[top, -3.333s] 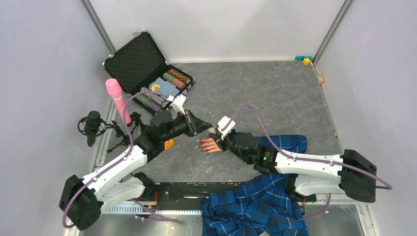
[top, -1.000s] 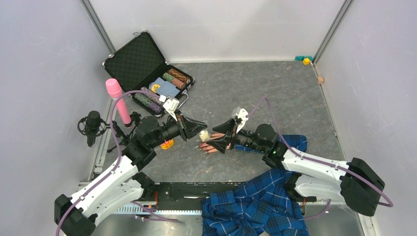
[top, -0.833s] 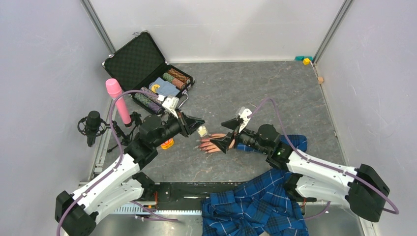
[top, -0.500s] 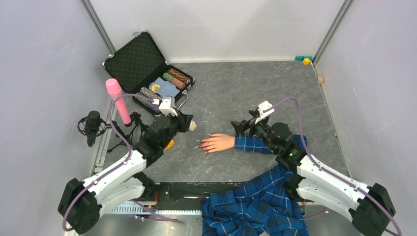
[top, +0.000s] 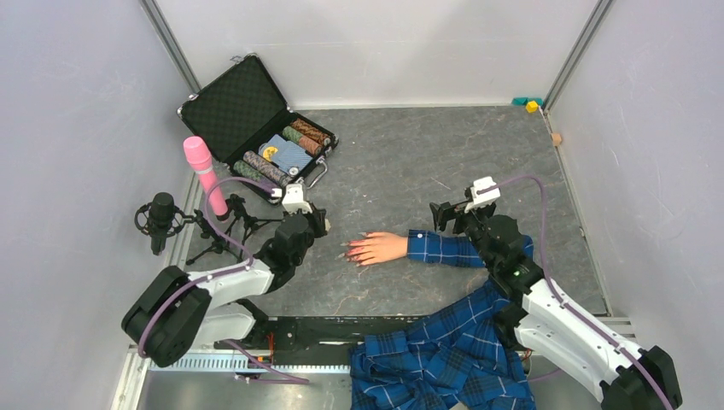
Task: Paint the nails
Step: Place the nail polish bottle at the center of the board.
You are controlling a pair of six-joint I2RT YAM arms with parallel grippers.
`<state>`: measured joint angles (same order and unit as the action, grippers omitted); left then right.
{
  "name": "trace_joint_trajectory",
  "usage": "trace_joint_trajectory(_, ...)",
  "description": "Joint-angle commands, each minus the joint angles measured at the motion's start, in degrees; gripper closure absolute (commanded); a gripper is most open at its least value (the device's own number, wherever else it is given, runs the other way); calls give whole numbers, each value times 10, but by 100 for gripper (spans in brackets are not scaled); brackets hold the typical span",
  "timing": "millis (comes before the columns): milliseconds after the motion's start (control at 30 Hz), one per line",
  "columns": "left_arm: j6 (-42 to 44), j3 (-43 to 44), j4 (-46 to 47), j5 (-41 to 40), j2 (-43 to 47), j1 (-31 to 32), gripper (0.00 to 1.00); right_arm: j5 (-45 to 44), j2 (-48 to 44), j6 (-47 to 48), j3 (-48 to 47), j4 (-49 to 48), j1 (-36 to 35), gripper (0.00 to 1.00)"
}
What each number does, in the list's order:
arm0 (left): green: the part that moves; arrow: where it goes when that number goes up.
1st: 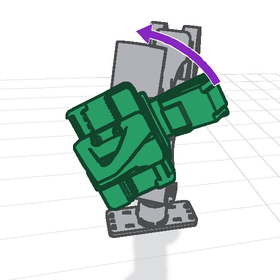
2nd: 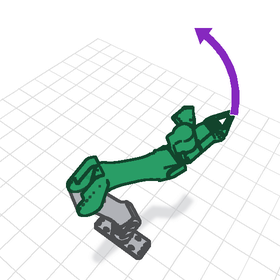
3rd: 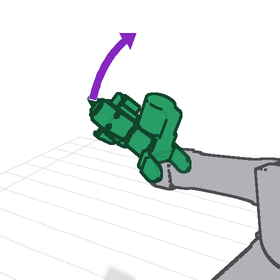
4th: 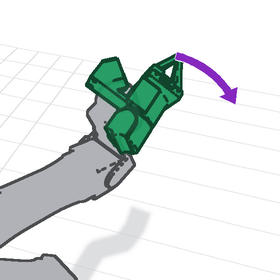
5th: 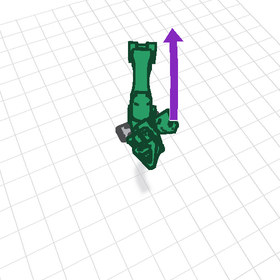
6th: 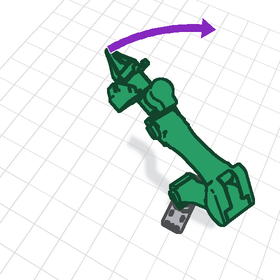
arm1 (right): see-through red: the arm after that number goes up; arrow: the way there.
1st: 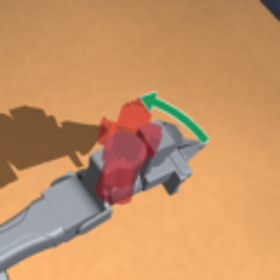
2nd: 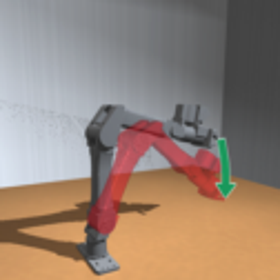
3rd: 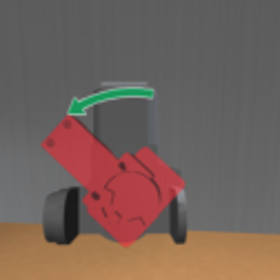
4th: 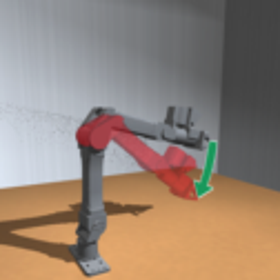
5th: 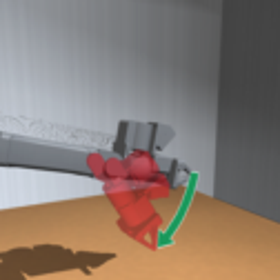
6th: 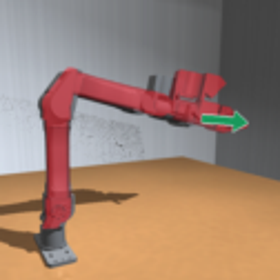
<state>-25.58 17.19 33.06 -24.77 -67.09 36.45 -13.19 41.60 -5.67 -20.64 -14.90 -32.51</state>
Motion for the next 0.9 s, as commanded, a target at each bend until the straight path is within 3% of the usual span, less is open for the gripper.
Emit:
trace_joint_trajectory(0, 34, -1, 119, -20, -39, -1, 98, -13, -21, 14, 6, -11, 3, 2)
trace_joint_trajectory(167, 56, -2, 164, 0, -96, -1, 96, -10, -25, 11, 10, -11, 4, 2)
trace_joint_trajectory(433, 55, -5, 170, 11, -113, -1, 76, -10, -25, 14, 11, -11, 5, 2)
trace_joint_trajectory(633, 57, -10, 170, 12, -106, -1, 43, -9, -25, 12, 13, -11, 7, 2)
trace_joint_trajectory(833, 48, 14, 95, -4, -81, -1, 1, 6, -32, 18, 13, -7, 7, 2)
trace_joint_trajectory(867, 46, 19, 81, -6, -73, -1, 0, 7, -33, 20, 13, -7, 8, 2)
